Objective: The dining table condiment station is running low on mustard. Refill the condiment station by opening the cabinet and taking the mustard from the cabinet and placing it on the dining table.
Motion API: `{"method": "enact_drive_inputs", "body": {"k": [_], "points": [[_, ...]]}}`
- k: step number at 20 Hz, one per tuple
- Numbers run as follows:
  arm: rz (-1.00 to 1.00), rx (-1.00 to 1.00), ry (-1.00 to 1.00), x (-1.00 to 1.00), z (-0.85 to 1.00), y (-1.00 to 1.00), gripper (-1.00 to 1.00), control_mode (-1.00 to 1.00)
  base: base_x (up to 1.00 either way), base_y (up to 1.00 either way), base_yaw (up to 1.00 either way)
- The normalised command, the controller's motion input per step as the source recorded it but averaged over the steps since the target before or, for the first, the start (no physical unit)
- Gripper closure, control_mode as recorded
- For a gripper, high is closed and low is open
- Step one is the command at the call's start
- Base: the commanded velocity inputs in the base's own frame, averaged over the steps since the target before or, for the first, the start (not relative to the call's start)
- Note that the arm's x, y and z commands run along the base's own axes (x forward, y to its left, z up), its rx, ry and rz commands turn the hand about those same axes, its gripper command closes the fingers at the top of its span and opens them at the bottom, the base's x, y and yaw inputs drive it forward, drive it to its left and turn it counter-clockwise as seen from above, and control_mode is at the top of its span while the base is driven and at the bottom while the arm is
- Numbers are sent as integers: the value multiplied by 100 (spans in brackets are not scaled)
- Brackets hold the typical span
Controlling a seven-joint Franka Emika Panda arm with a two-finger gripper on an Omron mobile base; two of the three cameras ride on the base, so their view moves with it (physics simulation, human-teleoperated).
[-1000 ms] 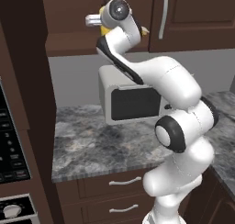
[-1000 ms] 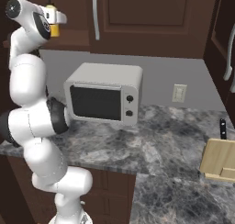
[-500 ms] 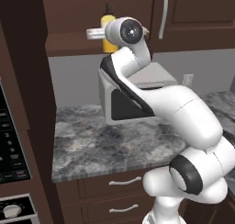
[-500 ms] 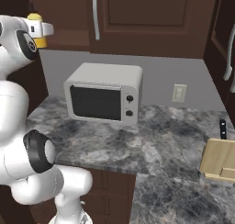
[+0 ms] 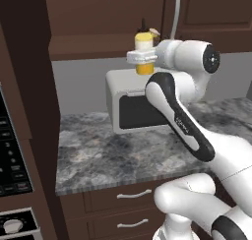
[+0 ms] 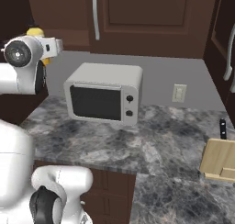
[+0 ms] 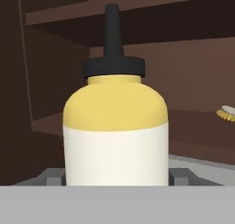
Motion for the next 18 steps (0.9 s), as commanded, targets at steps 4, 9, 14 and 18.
{"method": "enact_drive_inputs", "body": {"k": [4, 9, 14, 18], "points": [[27, 0, -3, -100, -6, -55, 100, -100, 0, 0, 0], [15, 0, -2, -98, -2, -33, 100, -100, 0, 0, 0], [0, -2, 2, -38, 0, -31, 100, -100, 0, 0, 0], [0, 0, 0, -1, 0, -3, 100, -100, 0, 0, 0]]}}
